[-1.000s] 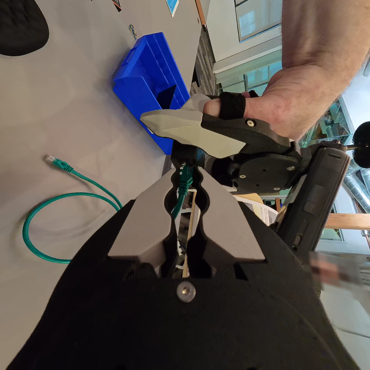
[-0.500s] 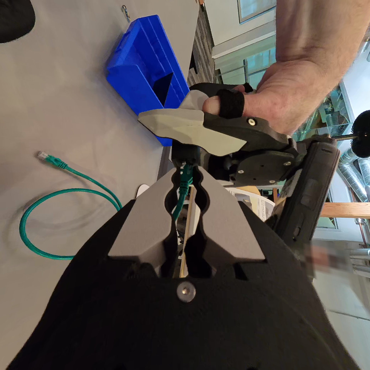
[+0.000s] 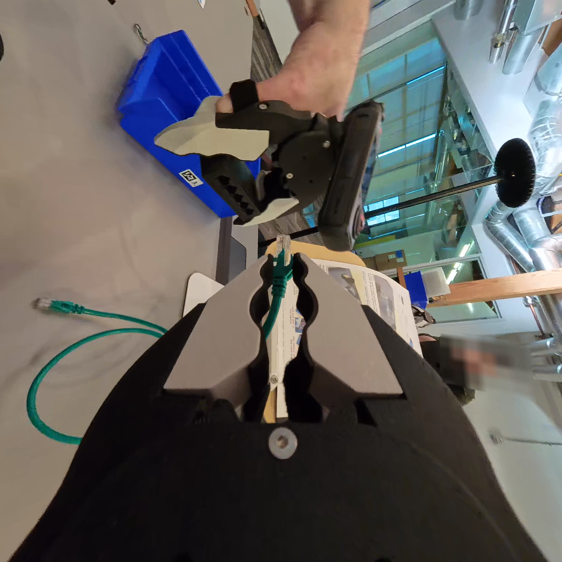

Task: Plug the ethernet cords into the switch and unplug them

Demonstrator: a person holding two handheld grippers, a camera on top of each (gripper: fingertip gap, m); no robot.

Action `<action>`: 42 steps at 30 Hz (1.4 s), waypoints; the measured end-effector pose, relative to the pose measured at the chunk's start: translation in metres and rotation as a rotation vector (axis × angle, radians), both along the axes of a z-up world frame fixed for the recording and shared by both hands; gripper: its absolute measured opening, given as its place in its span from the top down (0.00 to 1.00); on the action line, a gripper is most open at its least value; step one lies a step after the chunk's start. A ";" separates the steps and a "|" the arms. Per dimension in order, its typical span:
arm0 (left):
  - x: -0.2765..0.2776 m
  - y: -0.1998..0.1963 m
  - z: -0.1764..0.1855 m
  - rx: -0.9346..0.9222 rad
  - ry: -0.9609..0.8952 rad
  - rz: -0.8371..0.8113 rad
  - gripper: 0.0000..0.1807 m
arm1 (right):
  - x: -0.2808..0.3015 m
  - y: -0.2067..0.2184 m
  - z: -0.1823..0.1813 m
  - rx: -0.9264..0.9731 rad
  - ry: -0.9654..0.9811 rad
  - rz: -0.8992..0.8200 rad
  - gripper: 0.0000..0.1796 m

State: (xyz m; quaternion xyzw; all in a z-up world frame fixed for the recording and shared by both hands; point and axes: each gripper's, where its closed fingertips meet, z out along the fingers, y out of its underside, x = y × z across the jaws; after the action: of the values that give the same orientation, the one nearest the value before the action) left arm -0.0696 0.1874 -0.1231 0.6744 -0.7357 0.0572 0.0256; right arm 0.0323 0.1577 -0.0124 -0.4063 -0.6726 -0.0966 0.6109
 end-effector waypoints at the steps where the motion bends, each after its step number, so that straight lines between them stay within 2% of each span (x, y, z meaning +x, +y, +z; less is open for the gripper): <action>1: 0.002 0.001 -0.002 0.012 -0.027 0.009 0.30 | 0.003 0.001 0.003 0.008 0.005 -0.010 0.94; 6: 0.013 0.000 -0.023 0.018 -0.137 0.008 0.30 | 0.014 0.001 0.014 0.009 0.042 -0.018 0.94; 11: 0.015 -0.006 -0.054 0.013 -0.095 -0.040 0.30 | 0.026 0.005 0.035 0.020 0.065 -0.029 0.94; 17: 0.016 -0.010 -0.076 -0.002 -0.098 -0.066 0.30 | 0.052 0.003 0.068 0.045 0.044 -0.065 0.94; 23: 0.015 -0.006 -0.103 0.071 -0.093 -0.085 0.30 | 0.115 0.010 0.120 0.099 0.036 -0.214 0.94; 30: 0.046 -0.007 -0.116 0.066 -0.248 -0.103 0.30 | 0.218 0.029 0.156 0.125 -0.047 -0.468 0.95; 36: 0.073 -0.005 -0.112 0.081 -0.433 -0.081 0.31 | 0.306 0.034 0.143 0.078 -0.058 -0.650 0.94; 42: 0.064 0.004 -0.115 0.121 -0.441 -0.063 0.30 | 0.377 0.037 0.085 -0.031 -0.023 -0.783 0.94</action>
State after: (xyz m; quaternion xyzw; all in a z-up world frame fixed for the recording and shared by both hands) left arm -0.0057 0.1917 -0.2380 0.6226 -0.7463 0.1583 -0.1745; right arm 0.4090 0.1951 0.0731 -0.6403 -0.4748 -0.3169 0.5140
